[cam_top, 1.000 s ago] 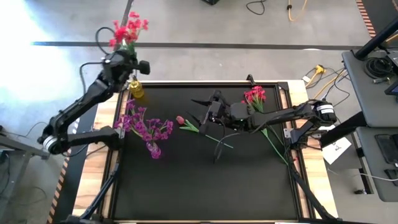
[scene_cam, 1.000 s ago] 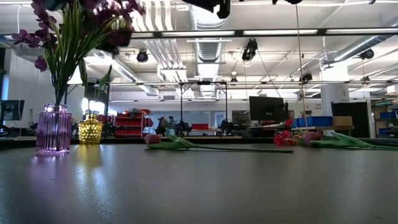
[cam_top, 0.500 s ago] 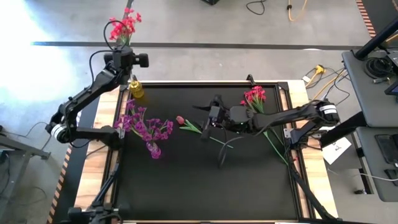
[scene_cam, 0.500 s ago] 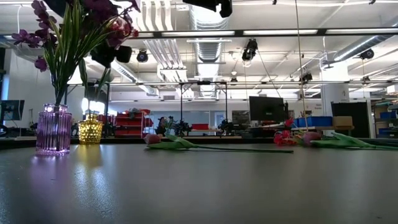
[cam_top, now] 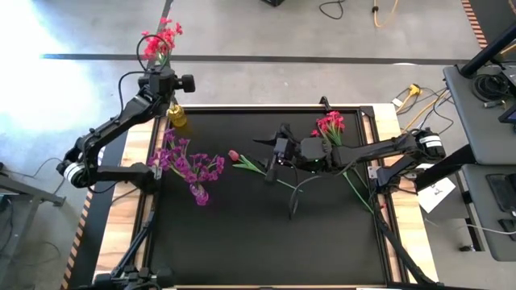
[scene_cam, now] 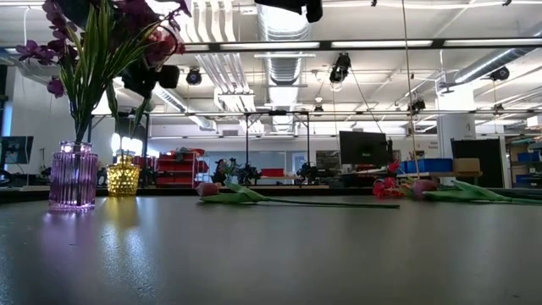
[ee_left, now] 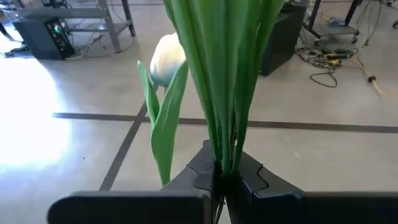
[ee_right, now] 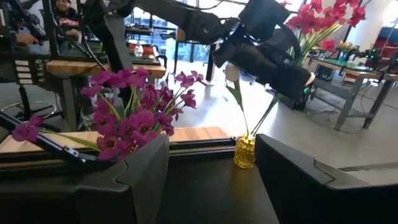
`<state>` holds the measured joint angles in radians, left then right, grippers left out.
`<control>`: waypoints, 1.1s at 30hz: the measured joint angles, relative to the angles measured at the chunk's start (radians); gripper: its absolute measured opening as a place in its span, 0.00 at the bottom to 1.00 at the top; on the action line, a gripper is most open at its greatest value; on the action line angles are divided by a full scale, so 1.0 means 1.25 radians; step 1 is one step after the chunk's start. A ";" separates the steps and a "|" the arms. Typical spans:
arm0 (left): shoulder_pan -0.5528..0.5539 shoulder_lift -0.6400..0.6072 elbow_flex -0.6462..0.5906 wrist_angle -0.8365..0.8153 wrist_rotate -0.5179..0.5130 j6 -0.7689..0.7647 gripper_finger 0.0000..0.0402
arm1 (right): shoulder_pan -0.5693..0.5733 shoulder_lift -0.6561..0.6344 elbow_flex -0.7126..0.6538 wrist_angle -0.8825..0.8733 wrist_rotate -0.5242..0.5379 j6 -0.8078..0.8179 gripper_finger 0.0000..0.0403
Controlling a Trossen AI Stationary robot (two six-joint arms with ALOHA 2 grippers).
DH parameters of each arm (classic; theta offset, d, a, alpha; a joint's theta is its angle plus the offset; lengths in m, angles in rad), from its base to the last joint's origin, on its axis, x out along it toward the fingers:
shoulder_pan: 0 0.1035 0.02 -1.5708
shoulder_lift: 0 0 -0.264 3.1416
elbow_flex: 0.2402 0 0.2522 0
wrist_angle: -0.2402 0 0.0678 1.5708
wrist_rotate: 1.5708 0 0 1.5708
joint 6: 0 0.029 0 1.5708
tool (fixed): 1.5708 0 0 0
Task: Sort flowers into vase by color
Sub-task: Put the left pink flowers into the yellow vase
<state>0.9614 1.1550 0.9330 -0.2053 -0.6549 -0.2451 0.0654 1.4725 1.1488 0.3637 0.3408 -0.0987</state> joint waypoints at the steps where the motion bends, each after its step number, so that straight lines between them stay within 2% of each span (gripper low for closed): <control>1: -0.005 -0.001 -0.011 0.009 -0.011 -0.001 0.00 | 0.000 -0.001 0.000 -0.002 0.000 0.001 0.57; 9: -0.039 -0.002 -0.089 0.099 -0.094 0.043 0.00 | 0.004 -0.026 -0.003 -0.024 0.000 0.004 0.57; 18: -0.041 0.000 -0.143 0.148 -0.099 -0.028 0.00 | 0.009 -0.036 -0.006 -0.071 0.000 0.019 0.57; 22: -0.044 0.000 -0.160 0.149 -0.095 -0.100 0.00 | 0.009 -0.037 -0.007 -0.085 0.000 0.018 0.57; 27: -0.046 -0.002 -0.200 0.184 -0.049 -0.222 0.00 | 0.009 -0.037 -0.007 -0.103 0.000 0.027 0.57; 33: -0.055 -0.003 -0.263 0.222 -0.006 -0.252 0.00 | 0.009 -0.037 -0.007 -0.109 0.000 0.027 0.57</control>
<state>0.8932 1.1515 0.6048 0.0722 -0.6628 -0.5602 0.0765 1.4258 1.1404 0.2271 0.3412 -0.0650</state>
